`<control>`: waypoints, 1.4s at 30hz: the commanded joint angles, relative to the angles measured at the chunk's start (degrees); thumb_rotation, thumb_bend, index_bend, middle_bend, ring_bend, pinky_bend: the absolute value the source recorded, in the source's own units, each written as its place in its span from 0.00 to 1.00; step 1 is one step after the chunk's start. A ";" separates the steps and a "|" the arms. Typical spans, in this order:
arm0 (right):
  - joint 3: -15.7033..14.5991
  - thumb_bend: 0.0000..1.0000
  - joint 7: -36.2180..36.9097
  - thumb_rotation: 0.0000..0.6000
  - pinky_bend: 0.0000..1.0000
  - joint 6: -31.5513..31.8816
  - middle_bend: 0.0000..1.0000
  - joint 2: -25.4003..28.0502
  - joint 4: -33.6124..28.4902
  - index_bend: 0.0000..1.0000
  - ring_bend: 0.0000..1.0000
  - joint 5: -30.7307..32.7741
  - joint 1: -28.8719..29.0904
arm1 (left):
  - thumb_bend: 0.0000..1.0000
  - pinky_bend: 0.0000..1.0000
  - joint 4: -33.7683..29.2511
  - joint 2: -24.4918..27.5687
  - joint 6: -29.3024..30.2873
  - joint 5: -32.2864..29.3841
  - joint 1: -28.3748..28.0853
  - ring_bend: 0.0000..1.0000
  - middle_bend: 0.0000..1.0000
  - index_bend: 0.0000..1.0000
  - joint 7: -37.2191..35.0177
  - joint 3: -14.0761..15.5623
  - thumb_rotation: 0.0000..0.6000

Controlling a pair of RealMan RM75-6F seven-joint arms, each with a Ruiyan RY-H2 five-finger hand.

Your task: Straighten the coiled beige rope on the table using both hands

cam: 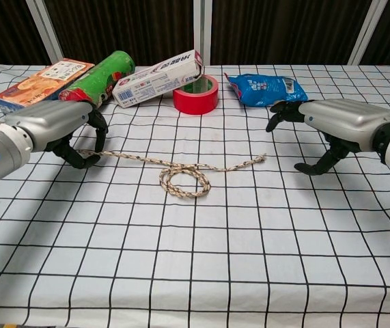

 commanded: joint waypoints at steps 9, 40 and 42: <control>-0.01 0.28 8.31 1.00 0.00 -3.98 0.04 -2.92 4.61 0.26 0.00 -0.46 3.39 | 0.38 0.10 0.37 0.31 0.83 0.23 0.19 0.00 0.24 0.59 -0.48 -0.34 1.00; -2.01 0.32 21.20 1.00 0.00 -2.08 0.06 -7.03 15.33 0.34 0.00 -5.98 5.87 | 0.38 0.10 -1.15 1.77 0.16 1.69 0.34 0.00 0.24 0.59 -2.95 -0.04 1.00; -1.87 0.32 21.65 1.00 0.00 -2.38 0.06 -7.28 15.52 0.35 0.00 -5.96 6.24 | 0.38 0.10 -1.27 1.77 0.14 1.71 0.37 0.00 0.24 0.59 -3.11 -0.03 1.00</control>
